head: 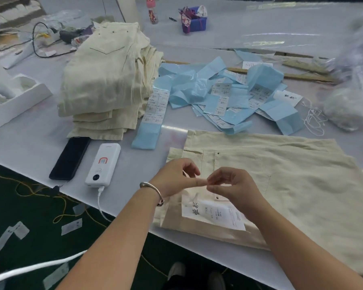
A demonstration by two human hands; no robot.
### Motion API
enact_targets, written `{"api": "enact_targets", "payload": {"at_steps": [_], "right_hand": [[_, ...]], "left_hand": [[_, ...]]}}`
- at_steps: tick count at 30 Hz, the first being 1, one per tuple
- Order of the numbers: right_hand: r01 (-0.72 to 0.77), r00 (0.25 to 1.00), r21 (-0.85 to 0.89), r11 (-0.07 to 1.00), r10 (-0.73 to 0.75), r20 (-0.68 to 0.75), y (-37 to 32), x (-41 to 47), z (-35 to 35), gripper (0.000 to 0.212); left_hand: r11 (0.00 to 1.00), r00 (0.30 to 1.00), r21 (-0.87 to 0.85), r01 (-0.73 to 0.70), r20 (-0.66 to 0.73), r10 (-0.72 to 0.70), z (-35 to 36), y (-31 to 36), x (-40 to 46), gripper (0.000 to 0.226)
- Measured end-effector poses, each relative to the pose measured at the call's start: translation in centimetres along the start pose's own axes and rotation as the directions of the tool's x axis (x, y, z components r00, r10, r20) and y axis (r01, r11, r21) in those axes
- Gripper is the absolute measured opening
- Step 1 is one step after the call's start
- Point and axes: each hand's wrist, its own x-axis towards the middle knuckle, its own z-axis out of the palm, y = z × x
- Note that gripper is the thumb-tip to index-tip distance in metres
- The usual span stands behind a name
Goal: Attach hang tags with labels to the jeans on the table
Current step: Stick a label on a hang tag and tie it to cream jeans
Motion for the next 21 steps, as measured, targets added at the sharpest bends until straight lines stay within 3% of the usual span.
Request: {"api": "enact_targets", "payload": {"at_steps": [3, 6, 8, 10, 12, 14, 17, 19, 21], "right_hand": [[-0.098, 0.950, -0.049, 0.994, 0.079, -0.301, 0.6, -0.8, -1.8, 0.020], [-0.259, 0.834, -0.179, 0.949, 0.126, -0.537, 1.8, -4.2, -3.5, 0.022], [-0.438, 0.711, -0.256, 0.861, 0.158, -0.686, 2.6, -7.3, -4.2, 0.020], [-0.672, 0.575, -0.275, 0.687, 0.250, -0.779, 3.2, -10.5, -5.0, 0.018], [-0.880, 0.436, -0.253, 0.402, 0.470, -0.768, 3.4, -13.1, -5.5, 0.043], [-0.946, 0.312, -0.177, 0.271, 0.617, -0.723, 3.5, -14.9, -5.0, 0.058], [-0.899, 0.280, 0.111, 0.424, 0.750, -0.599, 3.7, -15.3, -3.5, 0.065], [-0.726, 0.306, 0.431, 0.535, 0.813, -0.495, 3.5, -14.8, -2.5, 0.059], [-0.565, 0.355, 0.593, 0.574, 0.818, -0.453, 3.1, -14.3, -1.7, 0.053]], "left_hand": [[0.998, 0.998, 0.045, -0.050, -0.037, 0.052, 1.3, 1.6, 4.7, 0.020], [0.929, 0.994, 0.354, -0.109, 0.021, 0.108, 3.9, 2.7, 9.8, 0.019], [0.801, 0.987, 0.577, -0.159, 0.098, 0.125, 5.7, 3.2, 12.5, 0.031], [0.640, 0.974, 0.735, -0.225, 0.196, 0.118, 7.0, 3.1, 14.4, 0.063], [0.585, 0.959, 0.762, -0.276, 0.258, 0.116, 7.5, 2.6, 15.7, 0.098], [0.565, 0.942, 0.755, -0.333, 0.289, 0.170, 8.1, 2.3, 16.6, 0.112], [0.545, 0.932, 0.756, -0.362, 0.288, 0.219, 9.2, 2.6, 17.1, 0.114], [0.567, 0.929, 0.737, -0.369, 0.296, 0.220, 9.8, 2.9, 17.0, 0.112], [0.623, 0.919, 0.684, -0.381, 0.352, 0.175, 10.0, 3.6, 16.9, 0.100]]}}
